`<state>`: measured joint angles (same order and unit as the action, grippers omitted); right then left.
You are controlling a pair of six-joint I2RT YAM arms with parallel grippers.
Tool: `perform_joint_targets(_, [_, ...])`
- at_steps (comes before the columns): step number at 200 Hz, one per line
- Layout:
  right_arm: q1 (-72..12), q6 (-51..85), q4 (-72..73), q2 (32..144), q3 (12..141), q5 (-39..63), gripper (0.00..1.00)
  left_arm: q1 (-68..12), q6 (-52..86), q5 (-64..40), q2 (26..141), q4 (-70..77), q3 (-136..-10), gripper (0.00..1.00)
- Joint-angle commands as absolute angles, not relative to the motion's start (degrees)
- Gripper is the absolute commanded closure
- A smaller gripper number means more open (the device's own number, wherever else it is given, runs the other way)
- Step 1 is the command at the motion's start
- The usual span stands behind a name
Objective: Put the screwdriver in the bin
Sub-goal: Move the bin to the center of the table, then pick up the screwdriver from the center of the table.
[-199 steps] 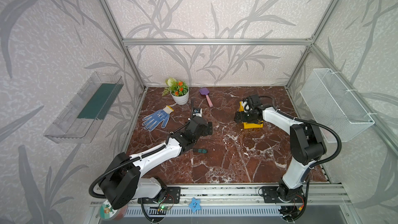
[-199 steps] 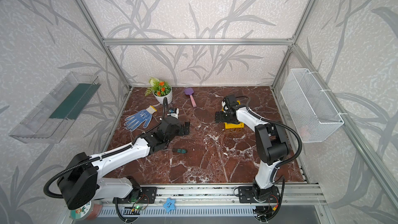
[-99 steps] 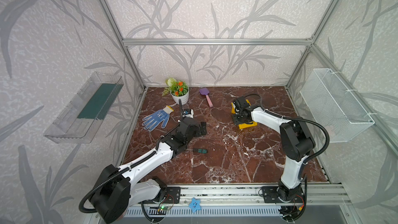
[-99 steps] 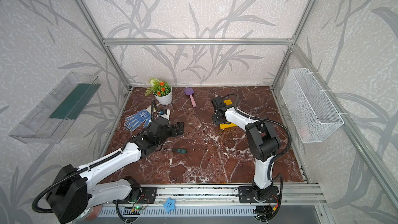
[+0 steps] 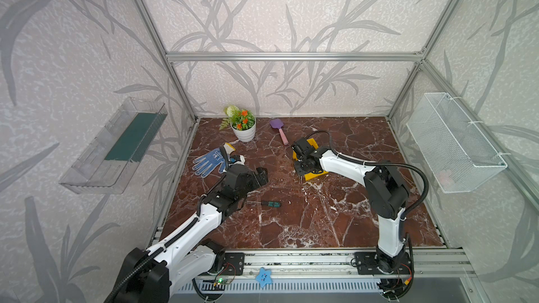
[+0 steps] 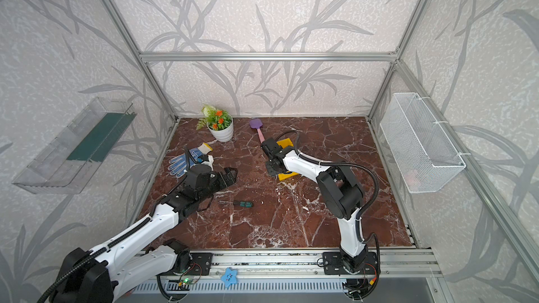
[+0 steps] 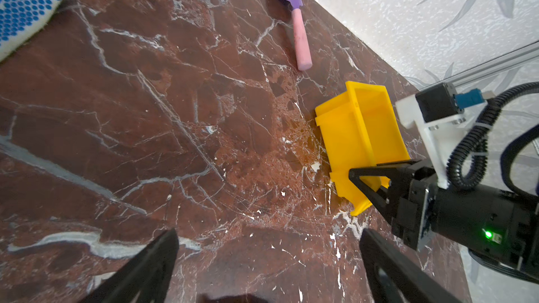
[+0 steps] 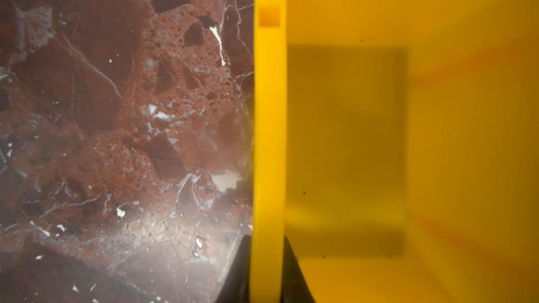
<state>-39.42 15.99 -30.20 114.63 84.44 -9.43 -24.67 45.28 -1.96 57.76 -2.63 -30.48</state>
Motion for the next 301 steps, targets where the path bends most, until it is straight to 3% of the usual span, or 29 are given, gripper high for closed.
perform_joint_targets(1, [-39.2,13.9,-34.7,113.4,86.0,-8.6,0.72,-23.7,47.2,-5.0,56.4,-4.2,-30.6,0.01])
perform_joint_targets(21, [-40.1,10.8,-34.2,107.8,84.9,-7.4,0.60,-22.9,48.5,-5.9,55.0,-5.4,-31.4,0.01])
perform_joint_targets(40, [-42.1,6.5,-31.2,102.1,81.3,-4.9,0.37,-20.6,50.0,-8.8,52.5,-6.9,-32.5,0.01])
perform_joint_targets(57, [-44.4,3.8,-26.8,98.1,76.4,-3.0,0.27,-16.7,51.3,-12.6,50.5,-8.2,-33.1,0.01])
perform_joint_targets(95, [-50.2,-0.4,-15.6,94.9,65.8,4.0,0.22,-4.5,59.0,-26.1,49.5,-2.3,-30.0,0.01])
perform_joint_targets(152, [-57.9,-1.4,-11.9,104.6,68.4,7.3,0.22,3.5,61.4,-33.2,48.9,0.0,-26.0,0.01])
perform_joint_targets(208, [-62.6,-1.8,-14.3,113.6,73.7,3.4,0.28,3.7,54.5,-29.8,43.7,-10.1,-28.7,0.01])
perform_joint_targets(254, [-62.7,-1.2,-14.7,115.3,73.8,-0.6,0.52,3.7,53.4,-29.1,43.8,-10.5,-29.2,0.01])
perform_joint_targets(279, [-62.7,-1.2,-15.0,114.9,72.9,-3.8,0.60,3.8,52.5,-28.6,43.7,-11.0,-29.6,0.01])
perform_joint_targets(301, [-62.6,-0.8,-15.1,114.2,71.8,-6.4,0.74,3.6,51.3,-30.1,43.9,-7.8,-28.6,0.01])
